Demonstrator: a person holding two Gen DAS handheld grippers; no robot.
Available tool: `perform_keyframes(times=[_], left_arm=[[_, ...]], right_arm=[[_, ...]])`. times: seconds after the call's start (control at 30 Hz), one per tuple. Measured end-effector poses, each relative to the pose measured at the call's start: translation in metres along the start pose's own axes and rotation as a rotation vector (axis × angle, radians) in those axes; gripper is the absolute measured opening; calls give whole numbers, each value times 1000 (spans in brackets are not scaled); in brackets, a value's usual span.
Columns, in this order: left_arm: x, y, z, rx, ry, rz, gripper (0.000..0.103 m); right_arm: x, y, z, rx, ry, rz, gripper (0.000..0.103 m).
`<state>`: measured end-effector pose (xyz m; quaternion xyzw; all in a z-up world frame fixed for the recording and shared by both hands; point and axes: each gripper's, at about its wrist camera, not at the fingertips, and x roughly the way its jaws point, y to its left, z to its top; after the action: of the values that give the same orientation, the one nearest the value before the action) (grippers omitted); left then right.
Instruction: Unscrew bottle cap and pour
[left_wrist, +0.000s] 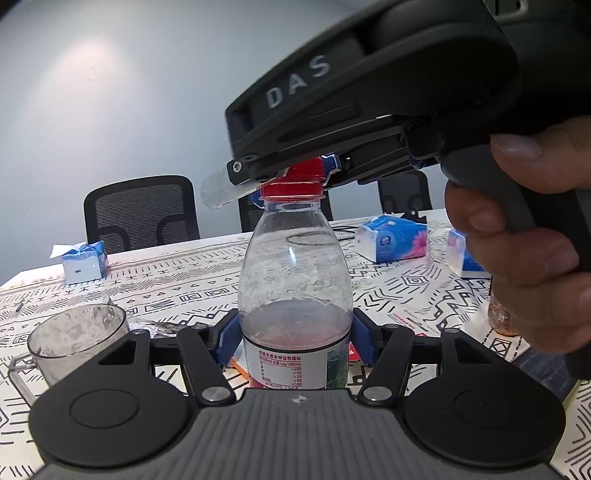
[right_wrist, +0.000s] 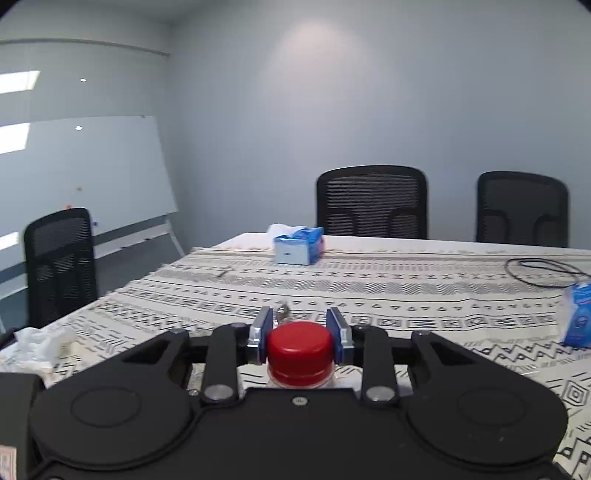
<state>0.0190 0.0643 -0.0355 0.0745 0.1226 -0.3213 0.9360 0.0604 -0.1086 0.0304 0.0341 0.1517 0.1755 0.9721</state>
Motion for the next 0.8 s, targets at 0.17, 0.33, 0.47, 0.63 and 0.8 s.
perform_keyframes(times=[0.17,0.33,0.47,0.63,0.8], left_arm=[[40,-3,-1,-11,17,-49,57],[45,-9,-3,9,11,-36,58],[51,-15,-4,58,-49,48,71],[69,-16,-3,102,-90,99,60],[68,-20,-1,90,-85,102,59]], right_arm=[[1,-13,2,-64,6,135,34],[-3,-16,4,-57,14,188,34],[-6,0,3,-22,5,81,34],[-7,14,3,-7,21,66,34],[-12,22,2,-21,31,8,37]])
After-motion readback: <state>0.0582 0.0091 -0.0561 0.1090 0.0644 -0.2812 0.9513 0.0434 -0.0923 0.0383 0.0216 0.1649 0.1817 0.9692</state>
